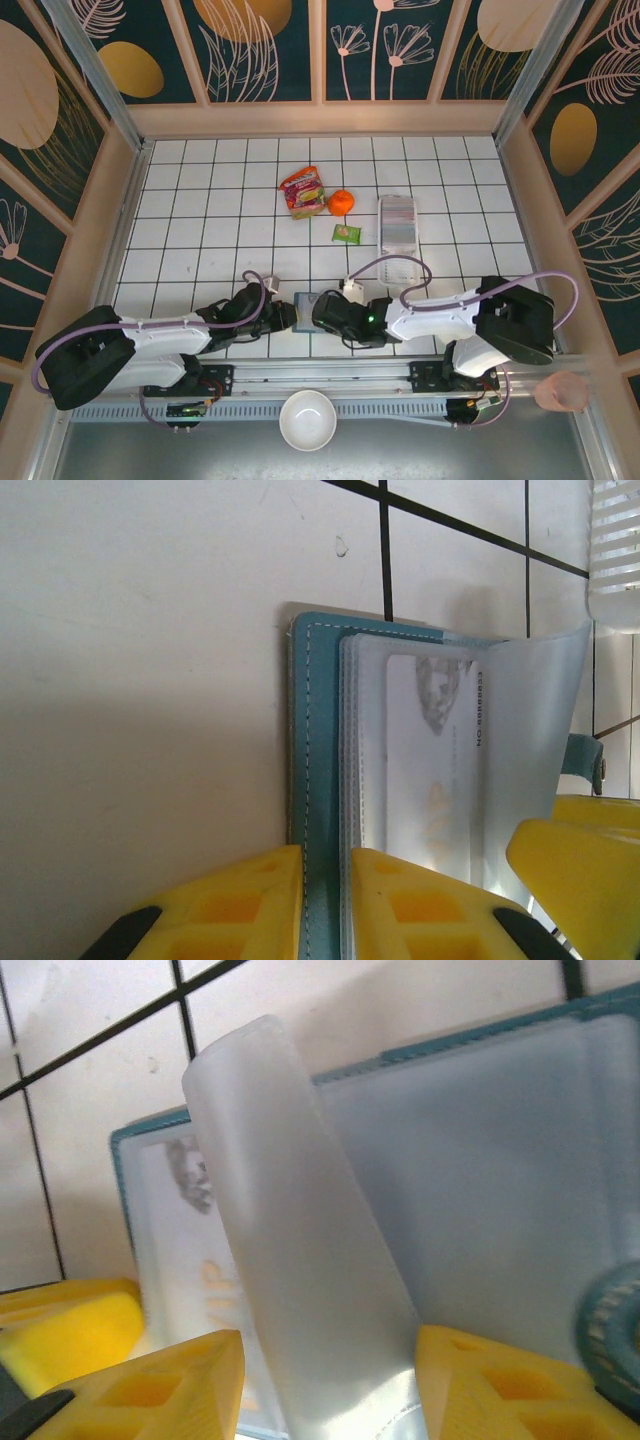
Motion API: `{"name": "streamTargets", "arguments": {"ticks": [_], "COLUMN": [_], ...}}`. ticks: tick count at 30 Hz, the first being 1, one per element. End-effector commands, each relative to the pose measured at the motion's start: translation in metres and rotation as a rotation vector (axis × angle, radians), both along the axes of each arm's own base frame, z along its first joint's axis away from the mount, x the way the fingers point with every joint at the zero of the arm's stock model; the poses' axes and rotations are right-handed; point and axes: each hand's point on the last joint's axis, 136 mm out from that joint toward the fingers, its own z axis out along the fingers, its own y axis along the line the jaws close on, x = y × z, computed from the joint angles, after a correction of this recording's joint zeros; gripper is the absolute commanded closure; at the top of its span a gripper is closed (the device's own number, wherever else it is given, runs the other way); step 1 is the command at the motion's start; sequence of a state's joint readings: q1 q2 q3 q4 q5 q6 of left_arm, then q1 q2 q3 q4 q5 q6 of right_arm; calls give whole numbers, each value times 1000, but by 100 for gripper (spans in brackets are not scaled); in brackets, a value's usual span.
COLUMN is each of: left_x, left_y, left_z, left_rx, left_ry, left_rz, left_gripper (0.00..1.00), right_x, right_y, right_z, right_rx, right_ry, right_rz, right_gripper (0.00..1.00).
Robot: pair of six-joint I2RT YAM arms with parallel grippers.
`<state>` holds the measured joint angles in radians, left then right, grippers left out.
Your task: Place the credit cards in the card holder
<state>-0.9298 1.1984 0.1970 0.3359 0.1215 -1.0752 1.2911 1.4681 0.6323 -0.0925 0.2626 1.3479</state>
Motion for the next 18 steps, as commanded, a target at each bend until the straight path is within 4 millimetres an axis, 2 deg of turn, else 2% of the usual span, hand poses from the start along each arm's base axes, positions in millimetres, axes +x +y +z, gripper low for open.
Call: {"name": "streamTargets", "arguments": {"ticks": [1, 11, 18], "left_x": [-8, -9, -5], "left_y": [9, 13, 22], "left_z": [-13, -16, -14], "left_rx": [45, 47, 57], "left_ry": [34, 37, 15], "left_rz": [1, 15, 56], "left_gripper": [81, 82, 83], "right_x": [3, 10, 8], "right_y": [10, 38, 49], "right_z": [-5, 18, 17], "right_rx": [44, 169, 229], "right_ry": [6, -43, -35], "right_rz": [10, 31, 42], "right_gripper": [51, 52, 53]}}
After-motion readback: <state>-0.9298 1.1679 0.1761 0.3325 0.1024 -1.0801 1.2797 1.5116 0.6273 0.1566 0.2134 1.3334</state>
